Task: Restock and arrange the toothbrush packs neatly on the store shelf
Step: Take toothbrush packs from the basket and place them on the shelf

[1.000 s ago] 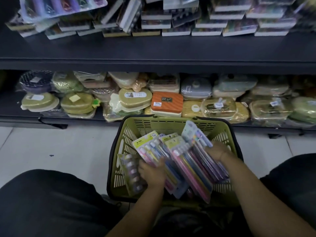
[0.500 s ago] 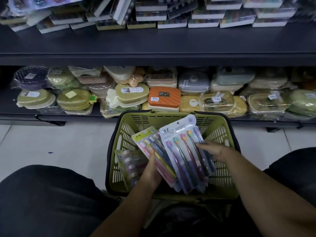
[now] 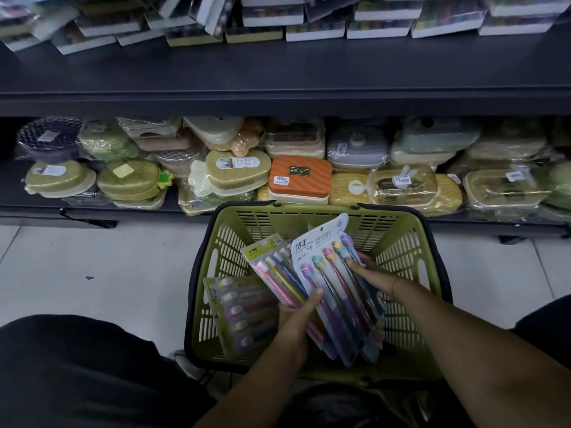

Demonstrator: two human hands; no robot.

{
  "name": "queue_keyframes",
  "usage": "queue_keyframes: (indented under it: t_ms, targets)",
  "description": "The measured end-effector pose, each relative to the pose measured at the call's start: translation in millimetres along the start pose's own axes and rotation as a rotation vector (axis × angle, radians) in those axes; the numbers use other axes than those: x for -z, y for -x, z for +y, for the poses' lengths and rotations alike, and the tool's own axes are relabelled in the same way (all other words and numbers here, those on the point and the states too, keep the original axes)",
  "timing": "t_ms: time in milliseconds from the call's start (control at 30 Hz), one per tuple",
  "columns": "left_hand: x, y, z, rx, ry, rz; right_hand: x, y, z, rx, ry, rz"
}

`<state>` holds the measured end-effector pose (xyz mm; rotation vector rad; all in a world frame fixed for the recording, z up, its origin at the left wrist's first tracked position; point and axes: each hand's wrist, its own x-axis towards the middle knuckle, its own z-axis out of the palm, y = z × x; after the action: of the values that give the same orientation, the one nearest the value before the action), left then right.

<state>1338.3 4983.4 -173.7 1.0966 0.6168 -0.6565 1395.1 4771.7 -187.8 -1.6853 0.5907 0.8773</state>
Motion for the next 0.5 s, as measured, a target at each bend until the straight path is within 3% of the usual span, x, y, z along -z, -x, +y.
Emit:
queue_keyframes:
  t_ms: [167,333,500]
  targets:
    - [-3,-7,-2,0.063,0.102,0.216,-2,-10,-2,0.004,0.157,-0.022]
    - [-6,-1,7,-0.053,0.137,0.167,-2,-2,-6,-0.053,0.112,-0.069]
    - [-5,8,32,-0.038,0.063,0.273,2,21,-27,-0.11,0.238,-0.223]
